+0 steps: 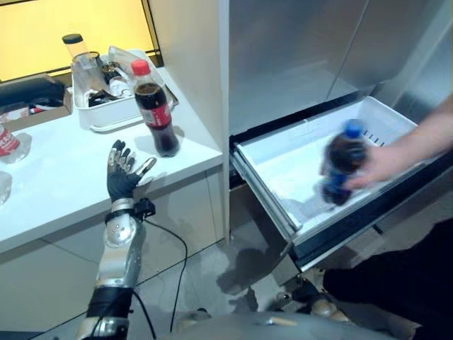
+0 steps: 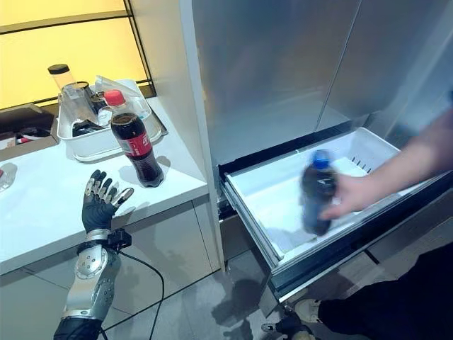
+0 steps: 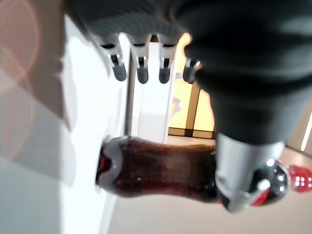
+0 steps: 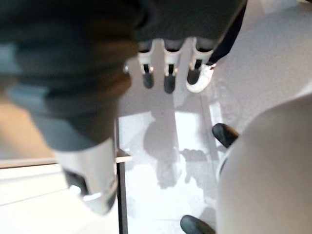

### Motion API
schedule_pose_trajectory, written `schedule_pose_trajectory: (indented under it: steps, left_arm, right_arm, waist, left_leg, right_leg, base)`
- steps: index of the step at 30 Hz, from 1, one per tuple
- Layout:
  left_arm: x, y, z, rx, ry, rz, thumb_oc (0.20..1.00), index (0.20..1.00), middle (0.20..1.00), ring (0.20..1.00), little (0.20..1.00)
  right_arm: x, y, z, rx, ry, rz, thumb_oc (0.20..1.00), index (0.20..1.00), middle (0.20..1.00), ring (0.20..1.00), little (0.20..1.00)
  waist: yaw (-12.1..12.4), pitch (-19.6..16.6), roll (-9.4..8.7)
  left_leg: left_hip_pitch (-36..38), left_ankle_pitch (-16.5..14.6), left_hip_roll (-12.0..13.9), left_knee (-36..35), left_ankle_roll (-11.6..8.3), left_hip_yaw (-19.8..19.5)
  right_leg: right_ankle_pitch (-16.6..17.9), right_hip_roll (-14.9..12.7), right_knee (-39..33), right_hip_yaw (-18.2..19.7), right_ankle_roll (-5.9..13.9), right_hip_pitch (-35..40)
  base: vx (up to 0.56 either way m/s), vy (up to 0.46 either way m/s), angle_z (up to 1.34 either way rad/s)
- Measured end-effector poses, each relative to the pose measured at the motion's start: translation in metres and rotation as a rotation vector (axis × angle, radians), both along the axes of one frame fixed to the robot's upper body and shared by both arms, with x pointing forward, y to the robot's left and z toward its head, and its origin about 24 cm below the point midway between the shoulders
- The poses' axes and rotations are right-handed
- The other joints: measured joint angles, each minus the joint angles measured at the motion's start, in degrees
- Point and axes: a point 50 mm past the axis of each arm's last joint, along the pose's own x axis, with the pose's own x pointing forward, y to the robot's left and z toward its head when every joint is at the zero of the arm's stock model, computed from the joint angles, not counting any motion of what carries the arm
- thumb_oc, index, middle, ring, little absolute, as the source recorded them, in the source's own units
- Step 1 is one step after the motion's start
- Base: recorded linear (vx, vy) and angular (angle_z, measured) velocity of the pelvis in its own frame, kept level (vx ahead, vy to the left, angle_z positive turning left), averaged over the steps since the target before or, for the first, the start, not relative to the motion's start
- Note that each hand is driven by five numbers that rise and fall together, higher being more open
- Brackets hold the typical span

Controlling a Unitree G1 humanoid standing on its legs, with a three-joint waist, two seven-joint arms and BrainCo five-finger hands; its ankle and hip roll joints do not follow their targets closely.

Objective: Take the drinks into the refrigerator

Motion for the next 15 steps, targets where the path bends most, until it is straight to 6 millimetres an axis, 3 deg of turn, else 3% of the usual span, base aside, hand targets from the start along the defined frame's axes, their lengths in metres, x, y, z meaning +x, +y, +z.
schedule_pose_trajectory:
  steps: [15]
  left_arm:
    - [0.019, 0.024, -0.004, 0.073, 0.102, 0.047, 1.000, 1.000, 1.000, 1.000, 1.000]
  right_arm:
    - [-0.003, 0.002, -0.001, -0.004, 0.011, 0.027, 1.000, 1.000, 1.000, 1.000, 1.000]
  waist:
    - [-0.41, -0.81, -0.03]
  left_leg:
    - [0.26, 0.01, 0.06, 0.00, -0.01, 0.36]
  right_leg:
    - [0.17, 0.12, 0.00, 0.41, -0.09, -0.02]
  base:
    - [0.00, 0.000, 0.00]
